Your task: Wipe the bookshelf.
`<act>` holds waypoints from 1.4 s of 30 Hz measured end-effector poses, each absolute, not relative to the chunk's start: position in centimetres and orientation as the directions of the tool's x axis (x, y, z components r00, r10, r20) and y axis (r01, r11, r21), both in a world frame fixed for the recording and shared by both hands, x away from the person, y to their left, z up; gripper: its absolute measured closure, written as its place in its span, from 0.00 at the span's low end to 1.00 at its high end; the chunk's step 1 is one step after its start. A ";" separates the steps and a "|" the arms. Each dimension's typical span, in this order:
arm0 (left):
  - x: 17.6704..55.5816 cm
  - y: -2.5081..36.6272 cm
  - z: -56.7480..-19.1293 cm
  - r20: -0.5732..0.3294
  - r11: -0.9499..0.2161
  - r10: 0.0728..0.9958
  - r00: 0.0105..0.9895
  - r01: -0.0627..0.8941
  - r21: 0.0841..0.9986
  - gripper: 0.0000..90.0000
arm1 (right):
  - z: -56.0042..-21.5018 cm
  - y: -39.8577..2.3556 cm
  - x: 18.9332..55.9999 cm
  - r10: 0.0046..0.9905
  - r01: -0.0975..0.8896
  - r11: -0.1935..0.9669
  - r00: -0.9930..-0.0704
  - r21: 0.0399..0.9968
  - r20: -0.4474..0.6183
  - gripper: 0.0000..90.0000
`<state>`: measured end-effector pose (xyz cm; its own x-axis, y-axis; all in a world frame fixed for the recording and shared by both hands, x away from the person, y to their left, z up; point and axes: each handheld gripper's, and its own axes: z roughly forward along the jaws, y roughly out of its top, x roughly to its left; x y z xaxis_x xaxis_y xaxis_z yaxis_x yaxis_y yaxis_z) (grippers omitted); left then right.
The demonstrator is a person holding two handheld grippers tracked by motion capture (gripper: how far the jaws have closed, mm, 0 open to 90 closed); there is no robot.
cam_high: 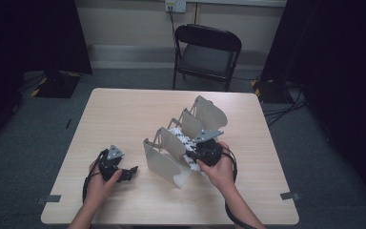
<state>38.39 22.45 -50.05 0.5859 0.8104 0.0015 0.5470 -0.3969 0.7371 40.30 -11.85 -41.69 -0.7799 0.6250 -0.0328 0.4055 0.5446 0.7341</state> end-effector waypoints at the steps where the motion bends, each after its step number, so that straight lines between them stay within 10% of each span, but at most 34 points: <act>1: 38.4 22.4 -50.1 0.001 -0.397 0.810 0.586 0.547 0.737 0.16 | -42.3 -11.9 40.3 0.625 0.415 0.547 -0.780 0.727 -0.025 0.87; 13: 38.4 22.4 -50.1 0.001 -0.397 0.810 0.586 0.547 0.737 0.16 | -46.7 -11.6 40.4 0.628 0.474 0.573 -0.778 0.669 0.013 0.85; 23: 38.4 22.4 -50.1 0.001 -0.397 0.810 0.586 0.547 0.737 0.16 | -46.5 -12.9 39.8 0.660 0.498 0.559 -0.751 0.662 0.008 0.54; 30: 38.4 22.4 -50.1 0.001 -0.397 0.810 0.586 0.547 0.737 0.16 | -47.3 -13.3 39.4 0.668 0.516 0.562 -0.744 0.647 0.013 0.89; 42: 38.4 22.4 -50.1 0.001 -0.396 0.811 0.586 0.547 0.737 0.16 | -39.7 -13.6 39.8 0.634 0.374 0.499 -0.772 0.781 -0.036 0.92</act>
